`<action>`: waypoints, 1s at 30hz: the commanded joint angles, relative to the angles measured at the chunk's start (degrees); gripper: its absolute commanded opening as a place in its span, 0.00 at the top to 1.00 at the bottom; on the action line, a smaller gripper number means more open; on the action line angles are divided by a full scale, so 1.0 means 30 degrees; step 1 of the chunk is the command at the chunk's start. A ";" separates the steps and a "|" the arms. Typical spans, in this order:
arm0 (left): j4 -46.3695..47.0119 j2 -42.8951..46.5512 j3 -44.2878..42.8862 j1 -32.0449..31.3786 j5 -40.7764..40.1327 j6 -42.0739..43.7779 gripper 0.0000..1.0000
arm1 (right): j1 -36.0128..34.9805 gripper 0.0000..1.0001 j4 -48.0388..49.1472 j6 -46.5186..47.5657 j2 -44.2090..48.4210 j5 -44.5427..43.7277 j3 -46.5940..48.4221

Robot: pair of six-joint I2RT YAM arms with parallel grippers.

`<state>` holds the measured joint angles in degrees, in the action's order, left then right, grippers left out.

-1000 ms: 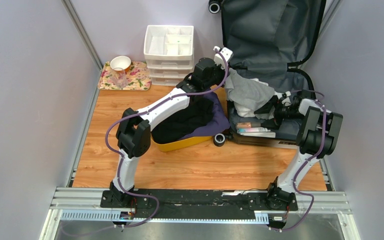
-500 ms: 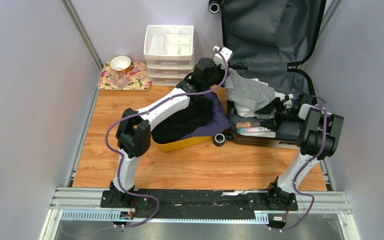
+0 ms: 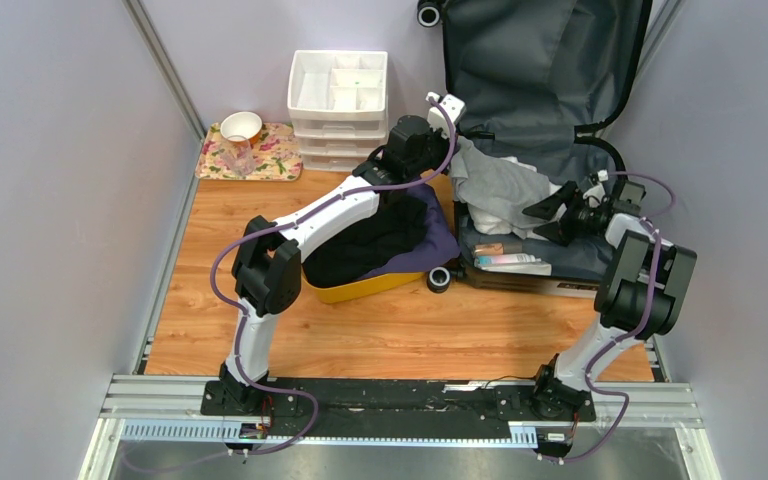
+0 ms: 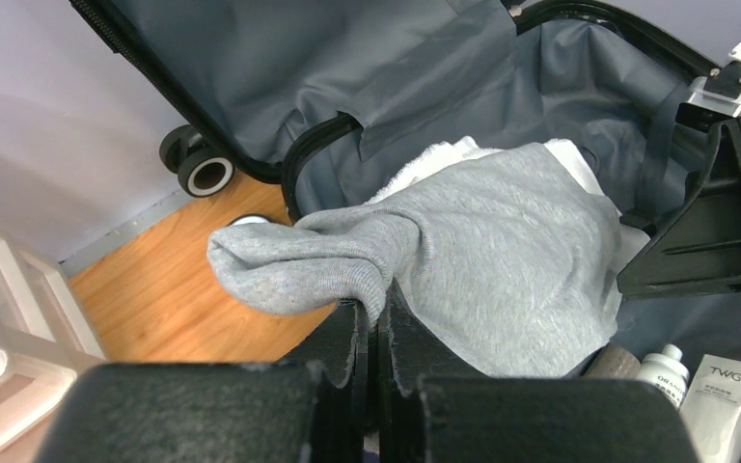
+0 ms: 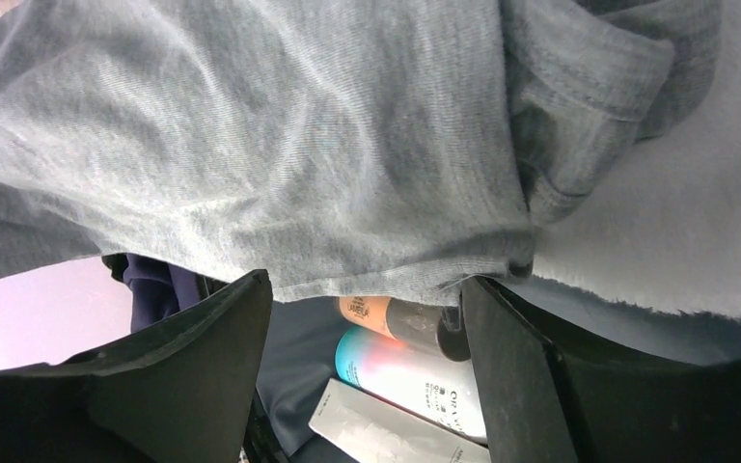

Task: Open, take out, and arrange the luggage

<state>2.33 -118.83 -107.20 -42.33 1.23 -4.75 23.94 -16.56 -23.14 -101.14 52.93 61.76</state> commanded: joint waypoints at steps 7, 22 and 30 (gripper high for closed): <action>0.0777 0.0673 -0.0274 0.0163 0.0262 -0.0320 1.00 | -0.0891 0.23 -0.0311 -0.0022 -0.1178 -0.1381 -0.0253; 0.0513 0.0760 -0.0010 0.0163 0.0233 -0.0554 1.00 | -0.1243 0.49 0.7218 -0.5910 -0.1823 -0.0798 -0.2393; 0.0513 0.0995 0.0165 0.0134 0.0495 -0.0466 1.00 | -0.1039 0.80 0.3941 -0.3892 0.0606 0.0053 -0.1837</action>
<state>1.45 -118.83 -107.15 -42.28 1.72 -5.91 20.64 -1.10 -37.91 -105.23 51.37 54.68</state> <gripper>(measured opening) 0.019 0.242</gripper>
